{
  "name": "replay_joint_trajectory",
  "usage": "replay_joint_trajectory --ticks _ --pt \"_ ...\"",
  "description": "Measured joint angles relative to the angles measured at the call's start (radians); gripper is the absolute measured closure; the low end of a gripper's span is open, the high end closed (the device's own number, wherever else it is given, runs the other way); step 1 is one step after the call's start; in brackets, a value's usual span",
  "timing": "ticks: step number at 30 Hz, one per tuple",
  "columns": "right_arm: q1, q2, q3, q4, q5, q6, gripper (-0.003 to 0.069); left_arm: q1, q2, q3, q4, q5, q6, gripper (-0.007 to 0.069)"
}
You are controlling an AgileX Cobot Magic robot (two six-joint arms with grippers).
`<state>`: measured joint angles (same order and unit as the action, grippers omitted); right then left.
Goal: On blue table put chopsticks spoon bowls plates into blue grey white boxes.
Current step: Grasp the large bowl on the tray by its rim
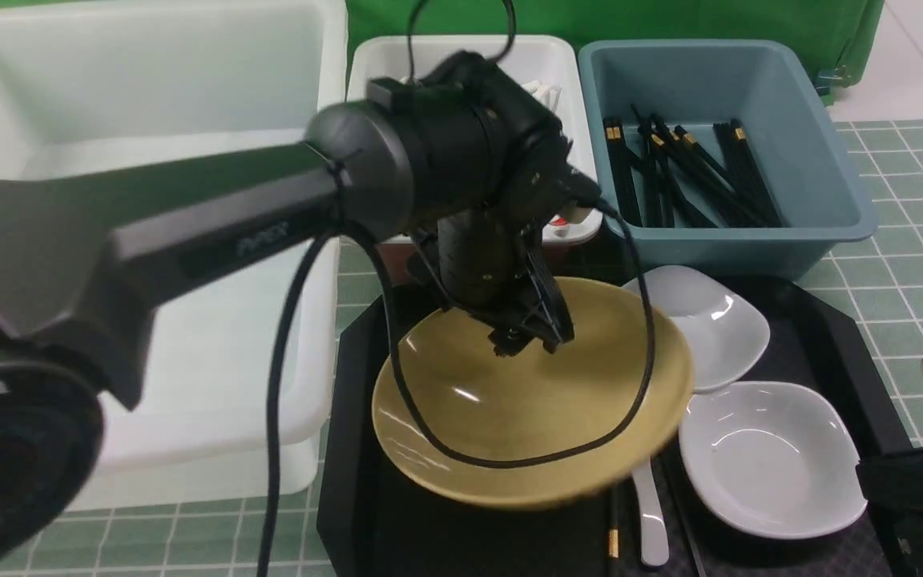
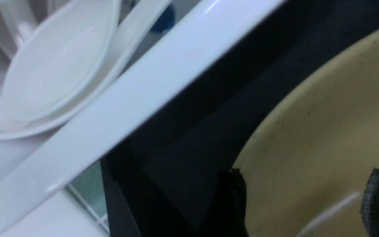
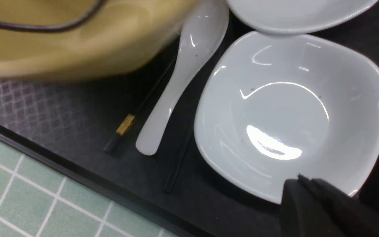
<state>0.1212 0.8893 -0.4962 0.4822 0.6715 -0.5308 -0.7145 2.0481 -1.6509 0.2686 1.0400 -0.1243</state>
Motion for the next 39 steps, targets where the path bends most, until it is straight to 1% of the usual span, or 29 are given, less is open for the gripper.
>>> replay_joint_trajectory --ticks 3,7,10,18,22,27,29,31,32,33,38,39 --pt "0.0 0.0 0.0 0.0 0.0 0.0 0.061 0.0 0.022 0.0 0.01 0.013 -0.031 0.0168" --pt "0.0 0.0 0.0 0.0 0.0 -0.005 0.061 0.0 0.017 -0.002 -0.015 0.02 -0.032 0.017" --pt "0.0 0.0 0.0 0.001 -0.001 -0.008 0.061 0.0 -0.004 -0.023 -0.036 0.032 -0.033 0.017" --pt "0.0 0.0 0.0 0.019 -0.003 -0.012 0.061 0.003 -0.075 -0.042 -0.042 0.05 -0.054 0.017" --pt "0.0 0.0 0.0 0.021 -0.004 -0.015 0.061 0.019 -0.06 -0.043 -0.067 0.066 -0.056 0.0168" --pt "0.0 0.0 0.0 0.035 -0.004 -0.016 0.0608 0.03 0.019 -0.043 -0.125 0.072 -0.027 0.0172" --pt "0.0 0.0 0.0 0.041 -0.004 -0.016 0.0607 0.03 0.041 -0.043 -0.137 0.071 -0.018 0.0193" --pt "0.0 0.0 0.0 0.046 -0.004 -0.016 0.0604 0.03 0.049 -0.045 -0.148 0.085 0.015 0.0277" --pt "0.0 0.0 0.0 0.046 -0.004 -0.016 0.0604 0.03 0.049 -0.047 -0.149 0.085 0.02 0.0295" --pt "0.0 0.0 0.0 0.046 -0.004 -0.016 0.0604 0.031 0.044 -0.049 -0.173 0.086 0.041 0.0364" --pt "0.0 0.0 0.0 0.048 0.0 -0.016 0.0599 0.029 -0.015 -0.049 -0.204 0.078 0.069 0.0466" --pt "0.0 0.0 0.0 0.048 0.0 -0.016 0.0598 0.029 -0.041 -0.047 -0.208 0.075 0.073 0.0504"
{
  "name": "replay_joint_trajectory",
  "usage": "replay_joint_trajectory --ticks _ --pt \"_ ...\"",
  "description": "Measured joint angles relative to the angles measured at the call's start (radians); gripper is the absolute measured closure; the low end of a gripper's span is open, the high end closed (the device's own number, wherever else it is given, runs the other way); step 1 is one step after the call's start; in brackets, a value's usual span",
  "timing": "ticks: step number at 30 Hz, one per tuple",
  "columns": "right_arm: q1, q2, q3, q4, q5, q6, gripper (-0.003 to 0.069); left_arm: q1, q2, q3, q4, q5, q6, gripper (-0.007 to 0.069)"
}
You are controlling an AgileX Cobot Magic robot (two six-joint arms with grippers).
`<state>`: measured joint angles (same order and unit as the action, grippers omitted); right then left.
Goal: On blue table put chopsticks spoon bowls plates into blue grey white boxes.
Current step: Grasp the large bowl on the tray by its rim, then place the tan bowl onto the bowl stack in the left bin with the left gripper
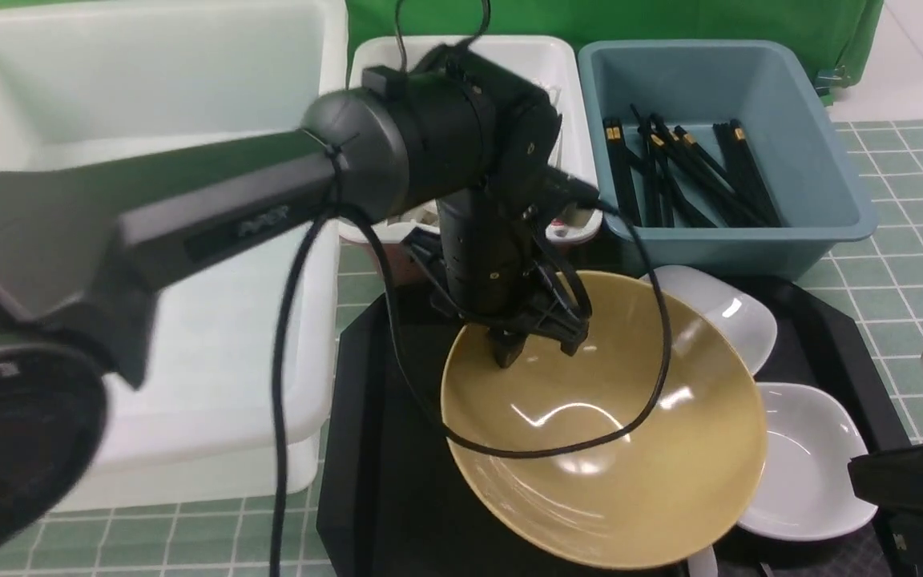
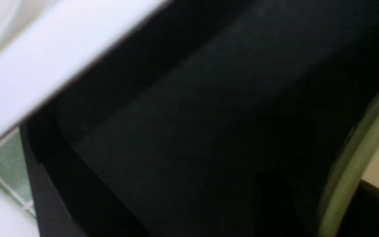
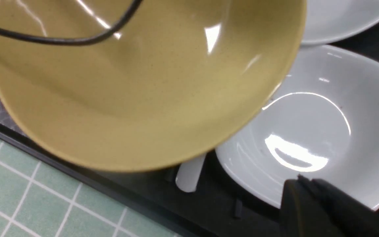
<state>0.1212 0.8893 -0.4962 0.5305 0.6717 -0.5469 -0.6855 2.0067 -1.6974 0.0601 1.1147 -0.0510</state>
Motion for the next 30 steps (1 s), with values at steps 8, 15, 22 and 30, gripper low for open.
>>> replay_joint_trajectory --ticks 8,15,22,30 --pt "0.0 0.0 0.0 0.0 0.0 0.0 0.059 0.011 -0.323 0.008 -0.012 -0.078 0.045 0.0605" --pt "0.0 0.0 0.0 0.001 0.002 0.001 0.0583 0.157 -0.568 0.008 0.011 -0.068 0.03 0.0618" --pt "0.0 0.0 0.0 0.002 0.002 0.001 0.0581 0.572 -0.677 0.073 0.123 -0.023 -0.051 0.0618" --pt "0.0 0.0 0.0 0.035 -0.001 0.001 0.058 0.997 -0.642 0.441 -0.035 -0.14 -0.071 0.0617"
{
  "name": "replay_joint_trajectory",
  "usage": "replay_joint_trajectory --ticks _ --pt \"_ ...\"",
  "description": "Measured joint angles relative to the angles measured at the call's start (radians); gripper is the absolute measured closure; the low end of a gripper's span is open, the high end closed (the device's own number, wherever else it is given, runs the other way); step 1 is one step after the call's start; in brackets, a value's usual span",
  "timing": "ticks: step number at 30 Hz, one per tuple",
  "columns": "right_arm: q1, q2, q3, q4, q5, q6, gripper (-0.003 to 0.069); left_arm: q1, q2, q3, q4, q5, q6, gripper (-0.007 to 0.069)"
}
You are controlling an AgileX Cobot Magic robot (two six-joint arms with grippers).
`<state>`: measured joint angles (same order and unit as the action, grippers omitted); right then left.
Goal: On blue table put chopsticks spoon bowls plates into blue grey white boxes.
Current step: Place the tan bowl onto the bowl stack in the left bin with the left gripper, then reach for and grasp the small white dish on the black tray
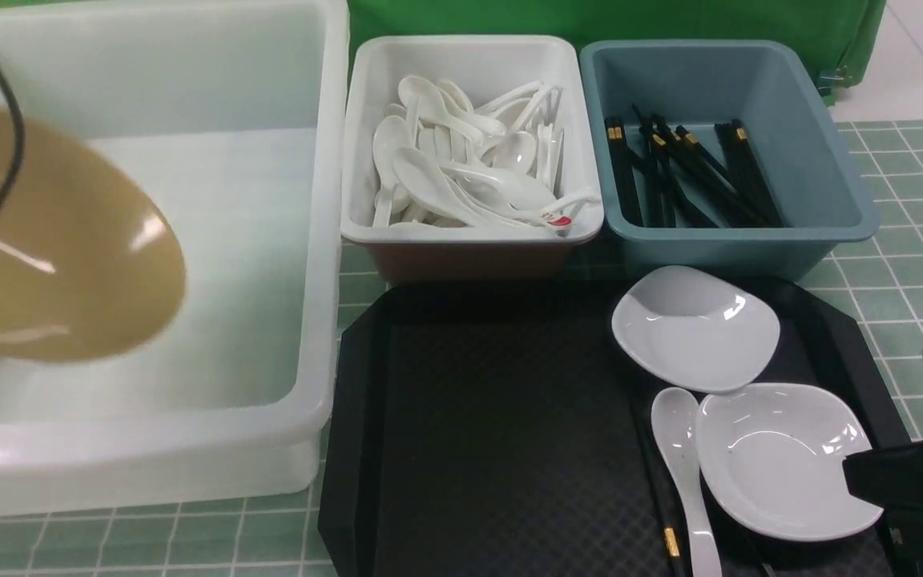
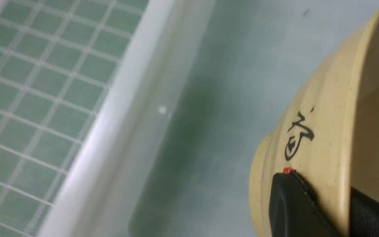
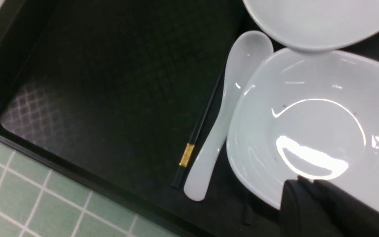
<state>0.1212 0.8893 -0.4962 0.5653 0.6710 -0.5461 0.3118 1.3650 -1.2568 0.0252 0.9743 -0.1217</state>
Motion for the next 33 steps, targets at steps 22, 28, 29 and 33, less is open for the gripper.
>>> replay_joint_trajectory --ticks 22,28,29,33 --pt "0.0 0.002 0.0 0.013 0.001 -0.004 0.0569 0.02 0.097 0.164 0.024 -0.257 0.047 0.0177" --pt "0.0 0.002 0.0 0.013 0.001 -0.007 0.0564 0.02 0.028 0.164 0.053 -0.244 0.044 0.0125" --pt "0.0 0.002 0.0 0.013 0.001 -0.007 0.0562 0.02 0.016 0.164 0.053 -0.247 0.044 0.0127" --pt "0.0 0.002 0.0 0.013 0.001 -0.007 0.0559 0.02 -0.026 0.164 0.001 -0.255 0.039 0.015"
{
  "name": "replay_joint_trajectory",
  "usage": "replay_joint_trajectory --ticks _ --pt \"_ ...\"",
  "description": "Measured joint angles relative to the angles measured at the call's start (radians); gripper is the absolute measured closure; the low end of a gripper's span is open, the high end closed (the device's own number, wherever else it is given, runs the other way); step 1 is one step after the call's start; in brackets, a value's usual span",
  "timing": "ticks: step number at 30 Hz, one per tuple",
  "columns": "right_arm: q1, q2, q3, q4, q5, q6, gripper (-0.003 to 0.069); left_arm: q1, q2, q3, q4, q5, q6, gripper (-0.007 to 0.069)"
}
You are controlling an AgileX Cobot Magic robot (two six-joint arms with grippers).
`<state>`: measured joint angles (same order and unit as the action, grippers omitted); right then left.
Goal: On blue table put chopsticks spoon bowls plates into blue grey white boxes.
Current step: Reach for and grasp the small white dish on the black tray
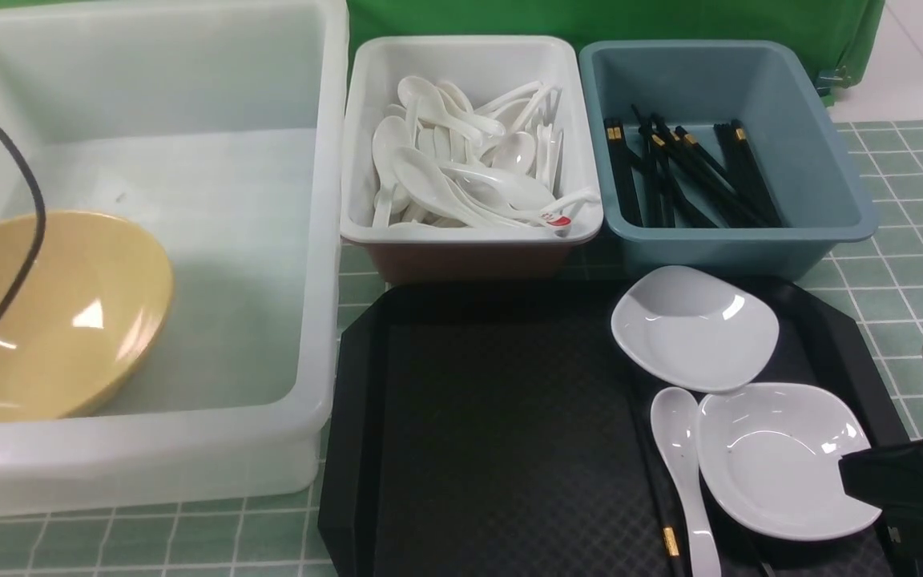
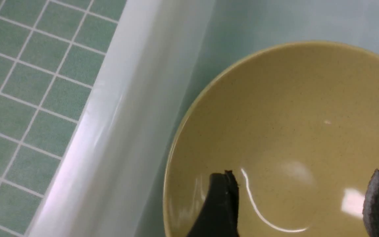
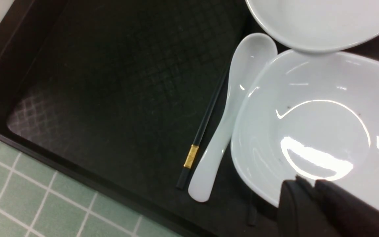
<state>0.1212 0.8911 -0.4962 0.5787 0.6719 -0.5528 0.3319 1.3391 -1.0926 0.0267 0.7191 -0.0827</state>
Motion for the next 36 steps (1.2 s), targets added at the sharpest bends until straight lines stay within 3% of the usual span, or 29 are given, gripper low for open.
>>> replay_joint_trajectory --ticks 6,7,10,13,19,23,28,31,36 --pt "0.0 0.003 0.0 0.0 -0.001 0.0 0.0552 0.0 0.044 0.071 -0.215 -0.102 0.083 0.0337" --pt "0.0 0.003 0.0 0.0 -0.001 0.0 0.0552 0.0 0.09 0.087 -0.241 -0.104 0.121 0.04" --pt "0.0 0.003 0.0 0.0 0.002 0.0 0.0552 0.0 0.18 0.102 -0.245 -0.095 0.163 0.0524" --pt "0.0 0.003 0.0 0.0 0.006 0.0 0.0549 0.0 0.235 0.102 -0.181 -0.091 0.139 0.0578" --pt "0.0 0.003 0.0 0.0 0.008 0.0 0.0544 0.0 0.263 0.102 0.066 -0.083 -0.095 0.0601" --pt "0.0 0.003 0.0 0.0 -0.001 0.0 0.0526 -0.01 0.168 0.104 0.087 -0.084 -0.164 0.0601" --pt "0.0 0.029 0.0 0.001 -0.008 0.004 0.045 -0.111 -0.079 0.106 -0.027 -0.128 -0.056 0.0601" --pt "0.0 0.105 -0.023 -0.003 -0.007 0.011 0.0328 -0.241 -0.335 0.114 -0.141 -0.163 0.089 0.0601" --pt "0.0 0.22 -0.111 -0.076 0.021 0.073 0.0231 -0.321 -0.589 0.194 -0.198 -0.163 0.171 0.0601"
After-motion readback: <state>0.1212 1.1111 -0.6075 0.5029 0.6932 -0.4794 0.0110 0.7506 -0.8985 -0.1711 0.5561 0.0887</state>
